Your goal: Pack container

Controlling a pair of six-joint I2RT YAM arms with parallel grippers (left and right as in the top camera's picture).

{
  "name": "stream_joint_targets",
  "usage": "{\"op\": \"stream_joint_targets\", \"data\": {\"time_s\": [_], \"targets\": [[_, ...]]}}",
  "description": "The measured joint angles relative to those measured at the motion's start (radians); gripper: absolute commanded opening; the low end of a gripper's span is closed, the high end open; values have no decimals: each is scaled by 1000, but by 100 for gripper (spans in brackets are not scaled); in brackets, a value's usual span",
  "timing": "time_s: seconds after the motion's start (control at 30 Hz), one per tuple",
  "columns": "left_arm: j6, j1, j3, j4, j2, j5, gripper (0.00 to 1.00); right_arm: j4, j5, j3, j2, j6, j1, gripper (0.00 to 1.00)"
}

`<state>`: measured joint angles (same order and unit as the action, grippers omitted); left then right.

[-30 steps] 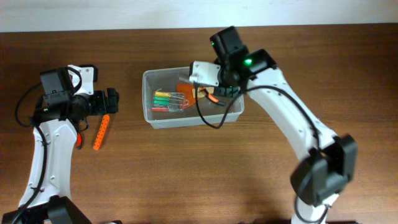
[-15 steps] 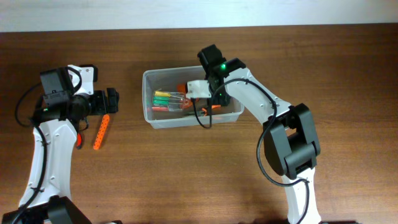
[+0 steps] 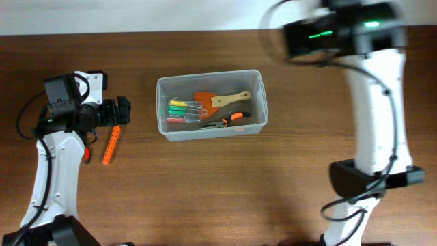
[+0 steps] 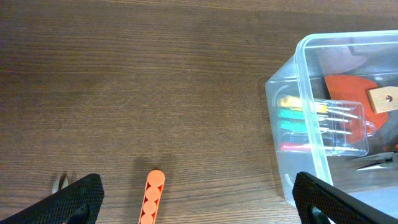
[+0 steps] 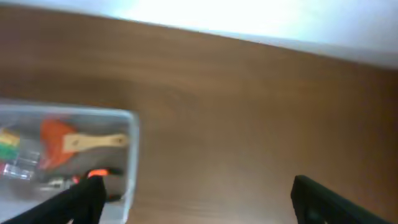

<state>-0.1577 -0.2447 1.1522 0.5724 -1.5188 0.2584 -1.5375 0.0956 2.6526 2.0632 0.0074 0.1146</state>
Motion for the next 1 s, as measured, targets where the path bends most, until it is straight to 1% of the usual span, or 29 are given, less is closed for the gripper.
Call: {"op": "stream_joint_targets", "data": {"time_s": [0.1,0.2,0.23,0.3,0.37,0.43,0.57,0.67,0.7,0.73,0.77,1.0], "targets": [[0,0,0,3,0,13,99,-69,-16,-26,7,138,-145,95],[0,0,1,55,0,34,99,-78,-41,-79,18,218,-261,95],[0,0,1,70,0,38,99,-76,-52,-117,18,236,-299,100],[0,0,1,87,-2,32,99,-71,-70,-212,22,268,-365,99],[0,0,2,127,-15,-15,99,-35,-75,-311,24,278,-397,99],[0,0,2,176,-58,-92,99,-20,-78,-382,26,282,-410,99],[-5,0,2,206,-146,-193,99,6,-82,-521,30,282,-415,99],[-38,0,2,225,-210,-260,100,15,-84,-572,31,284,-415,99],[-51,-1,1,232,-230,-275,96,21,-86,-588,31,285,-415,99],[-61,-1,1,234,-245,-286,90,23,-86,-593,31,285,-415,99],[-72,-1,1,232,-262,-298,89,24,-87,-595,31,284,-415,99],[-108,-1,1,150,-320,-354,89,25,-87,-595,31,285,-415,99]]}}
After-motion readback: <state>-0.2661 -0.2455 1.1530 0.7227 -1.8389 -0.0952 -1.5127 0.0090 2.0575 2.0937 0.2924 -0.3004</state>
